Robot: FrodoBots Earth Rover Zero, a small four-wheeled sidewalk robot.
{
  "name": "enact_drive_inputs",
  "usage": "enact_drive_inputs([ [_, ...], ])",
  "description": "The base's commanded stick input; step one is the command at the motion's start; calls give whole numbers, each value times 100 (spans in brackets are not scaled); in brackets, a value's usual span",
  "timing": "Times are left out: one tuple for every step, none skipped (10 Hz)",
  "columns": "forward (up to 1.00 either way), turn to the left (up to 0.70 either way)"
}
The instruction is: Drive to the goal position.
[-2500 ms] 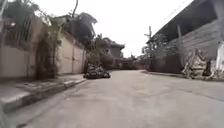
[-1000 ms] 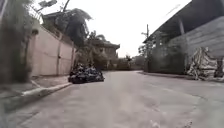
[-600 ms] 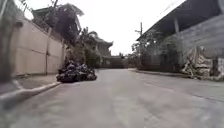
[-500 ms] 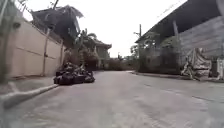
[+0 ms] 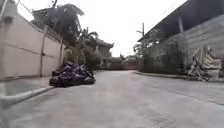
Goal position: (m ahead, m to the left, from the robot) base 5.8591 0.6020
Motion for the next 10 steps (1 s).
enact_drive_inputs([
  [85,-34],
  [85,-34],
  [85,-31],
  [85,-23],
  [85,-2],
  [85,0],
  [85,0],
  [85,0],
  [85,0],
  [85,0],
])
